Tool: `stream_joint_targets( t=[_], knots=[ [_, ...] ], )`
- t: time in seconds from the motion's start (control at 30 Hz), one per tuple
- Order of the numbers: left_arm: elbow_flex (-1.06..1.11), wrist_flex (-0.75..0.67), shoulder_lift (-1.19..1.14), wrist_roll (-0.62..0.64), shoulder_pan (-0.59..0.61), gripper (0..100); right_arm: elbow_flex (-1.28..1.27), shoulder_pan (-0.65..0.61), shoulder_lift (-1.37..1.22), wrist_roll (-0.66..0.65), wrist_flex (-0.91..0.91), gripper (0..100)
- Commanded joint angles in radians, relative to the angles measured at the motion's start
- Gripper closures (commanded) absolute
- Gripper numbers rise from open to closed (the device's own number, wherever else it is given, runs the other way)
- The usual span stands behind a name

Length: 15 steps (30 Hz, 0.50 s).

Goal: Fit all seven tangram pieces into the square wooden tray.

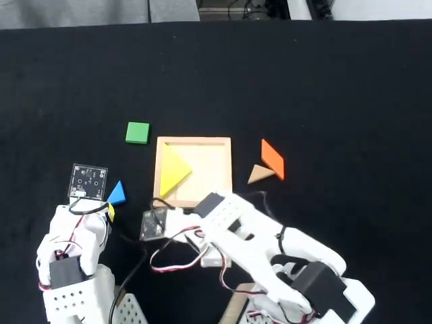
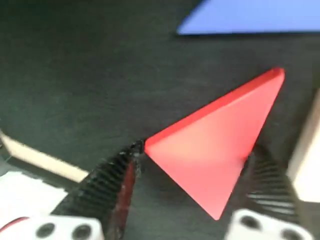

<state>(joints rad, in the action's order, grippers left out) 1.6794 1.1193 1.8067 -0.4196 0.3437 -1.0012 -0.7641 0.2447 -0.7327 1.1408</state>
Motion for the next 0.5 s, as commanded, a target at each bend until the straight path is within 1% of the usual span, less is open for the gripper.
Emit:
stream_joint_targets(
  t=[0.0,0.07,0.13,0.37,0.47],
  knots=[
    [0.021,-0.023,0.012,-0.002,-0.001,82,0.015,0.046,-0.018,0.011,-0.014,85.9],
    [0.021,-0.023,0.012,-0.002,-0.001,82,0.025,0.046,-0.018,0.011,-0.012,93.2],
    [0.021,-0.023,0.012,-0.002,-0.001,82,0.045,0.048,-0.018,0.012,-0.003,97.5],
    [0.021,-0.023,0.012,-0.002,-0.001,82,0.154,0.048,-0.016,0.012,0.106,98.6],
    [0.021,-0.023,0.012,-0.002,-0.001,82,0.197,0.091,-0.004,0.015,0.130,98.6]
  ],
)
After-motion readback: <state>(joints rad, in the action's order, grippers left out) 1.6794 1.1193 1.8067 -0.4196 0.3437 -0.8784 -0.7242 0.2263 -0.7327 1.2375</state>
